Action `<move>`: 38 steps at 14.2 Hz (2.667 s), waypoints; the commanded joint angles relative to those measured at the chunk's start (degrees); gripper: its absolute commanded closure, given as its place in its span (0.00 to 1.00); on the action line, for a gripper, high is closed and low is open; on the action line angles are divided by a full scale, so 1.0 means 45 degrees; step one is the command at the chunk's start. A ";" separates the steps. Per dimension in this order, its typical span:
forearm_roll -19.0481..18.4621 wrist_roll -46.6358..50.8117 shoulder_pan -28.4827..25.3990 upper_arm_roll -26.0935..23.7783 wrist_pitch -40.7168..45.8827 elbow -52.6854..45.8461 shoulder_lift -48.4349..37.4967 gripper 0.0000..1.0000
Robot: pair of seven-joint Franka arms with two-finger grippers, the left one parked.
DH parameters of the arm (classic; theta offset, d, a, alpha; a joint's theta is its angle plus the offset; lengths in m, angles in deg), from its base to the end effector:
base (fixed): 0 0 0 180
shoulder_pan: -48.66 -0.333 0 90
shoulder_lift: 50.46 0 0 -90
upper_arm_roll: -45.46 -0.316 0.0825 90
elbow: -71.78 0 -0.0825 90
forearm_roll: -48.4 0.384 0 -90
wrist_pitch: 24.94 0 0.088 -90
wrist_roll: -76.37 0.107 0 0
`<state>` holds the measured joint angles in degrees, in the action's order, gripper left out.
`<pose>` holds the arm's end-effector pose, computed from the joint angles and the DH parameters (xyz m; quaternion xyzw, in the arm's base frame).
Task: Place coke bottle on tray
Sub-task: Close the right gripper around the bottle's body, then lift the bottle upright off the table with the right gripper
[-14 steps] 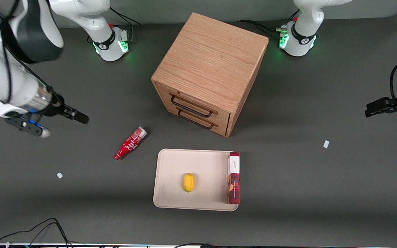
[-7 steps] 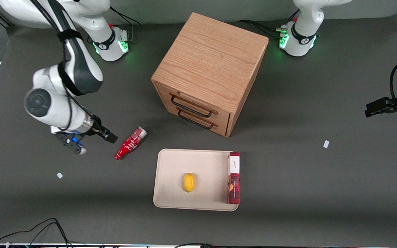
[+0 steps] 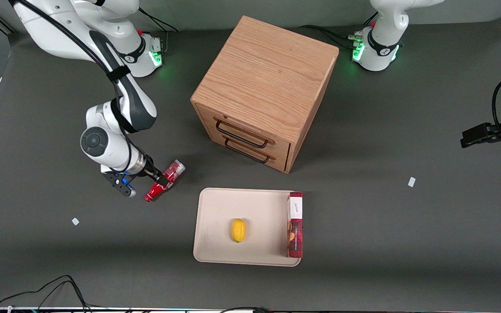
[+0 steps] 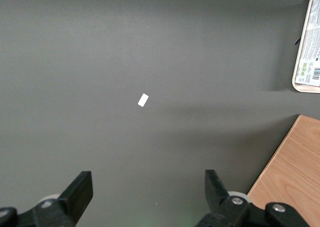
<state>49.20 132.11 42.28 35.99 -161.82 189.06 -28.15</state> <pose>0.5693 0.1599 0.2471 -0.9355 0.3508 0.0383 0.0168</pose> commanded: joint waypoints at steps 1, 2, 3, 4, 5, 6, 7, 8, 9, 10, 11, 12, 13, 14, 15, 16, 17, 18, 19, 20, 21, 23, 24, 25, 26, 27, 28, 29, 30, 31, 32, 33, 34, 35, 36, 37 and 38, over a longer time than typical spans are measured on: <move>-0.0373 0.0621 0.0012 -0.0025 -0.0789 0.0011 0.0663 0.00; -0.0373 0.0641 0.0012 -0.0025 -0.1024 0.0011 0.0917 0.00; -0.0373 0.0699 0.0012 -0.0025 -0.1258 0.0011 0.1094 0.00; -0.0392 0.0738 0.0012 -0.0025 -0.1415 0.0011 0.1250 0.00; -0.0373 0.0738 0.0012 -0.0025 -0.1475 0.0011 0.1329 0.00; -0.0373 0.0738 0.0012 -0.0025 -0.1514 0.0011 0.1388 0.00; -0.0392 0.0738 0.0012 -0.0006 -0.1534 0.0011 0.1427 0.00; -0.0393 0.0738 0.0012 -0.0025 -0.1534 0.0011 0.1466 0.01; -0.0451 0.0719 0.0012 -0.0025 -0.1534 0.0011 0.1486 0.03; -0.0528 0.0719 0.0012 -0.0025 -0.1650 0.0011 0.1505 0.06; -0.0549 0.0719 0.0012 -0.0025 -0.1728 0.0030 0.1544 0.10; -0.0549 0.0719 0.0031 -0.0025 -0.1748 0.0030 0.1564 0.17; -0.0549 0.0719 0.0031 -0.0025 -0.1768 0.0011 0.1564 0.30; -0.0549 0.0719 0.0031 -0.0025 -0.1768 0.0011 0.1564 0.44; -0.0549 0.0719 0.0031 -0.0025 -0.1768 0.0011 0.1564 0.57; -0.0549 0.0719 0.0031 -0.0025 -0.1768 -0.0008 0.1564 0.67; -0.0549 0.0719 0.0051 -0.0025 -0.1749 -0.0009 0.1564 0.75; -0.0549 0.0719 0.0051 -0.0025 -0.1749 -0.0009 0.1564 0.82; -0.0549 0.0719 0.0070 -0.0025 -0.1749 -0.0028 0.1564 0.91; -0.0549 0.0719 0.0051 -0.0025 -0.1729 -0.0048 0.1545 0.96; -0.0549 0.0700 0.0070 -0.0025 -0.1690 -0.0067 0.1448 0.98; -0.0549 0.0505 0.0129 -0.0025 -0.1438 -0.0125 0.1059 0.99; -0.0568 0.0446 0.0148 -0.0006 -0.0895 -0.0319 0.0805 0.99; -0.0588 0.0426 0.0187 -0.0025 0.0000 -0.0824 0.0571 0.99; -0.0627 0.0175 0.0207 -0.0006 0.1053 -0.1448 0.0394 0.99; -0.0646 -0.0099 0.0246 -0.0005 0.2282 -0.2208 0.0218 0.99; -0.0646 -0.0623 0.0266 0.0033 0.3512 -0.3008 0.0101 0.99; -0.0627 -0.1267 0.0266 0.0150 0.4666 -0.3809 0.0022 0.99; -0.0627 -0.1834 0.0304 0.0170 0.5470 -0.4591 0.0021 0.98; -0.0627 -0.2439 0.0421 0.0170 0.6116 -0.5333 0.0021 0.98; -0.0627 -0.3083 0.0461 0.0170 0.6586 -0.5979 0.0079 0.98; -0.0646 -0.4037 0.0461 0.0170 0.7094 -0.6739 0.0177 0.97; -0.0608 -0.5071 0.0480 0.0170 0.7698 -0.7598 0.0371 0.96; -0.0627 -0.5546 0.0461 0.0170 0.8130 -0.8399 0.0624 0.95; -0.0646 -0.5725 0.0403 0.0170 0.8424 -0.8968 0.0820 0.95; -0.0801 -0.5997 0.0306 0.0151 0.8582 -0.9476 0.1035 0.95; -0.0996 -0.6212 0.0247 0.0015 0.8622 -0.9984 0.1269 0.95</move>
<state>46.86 106.94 44.41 36.68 -125.73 152.12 -26.72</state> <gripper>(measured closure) 0.458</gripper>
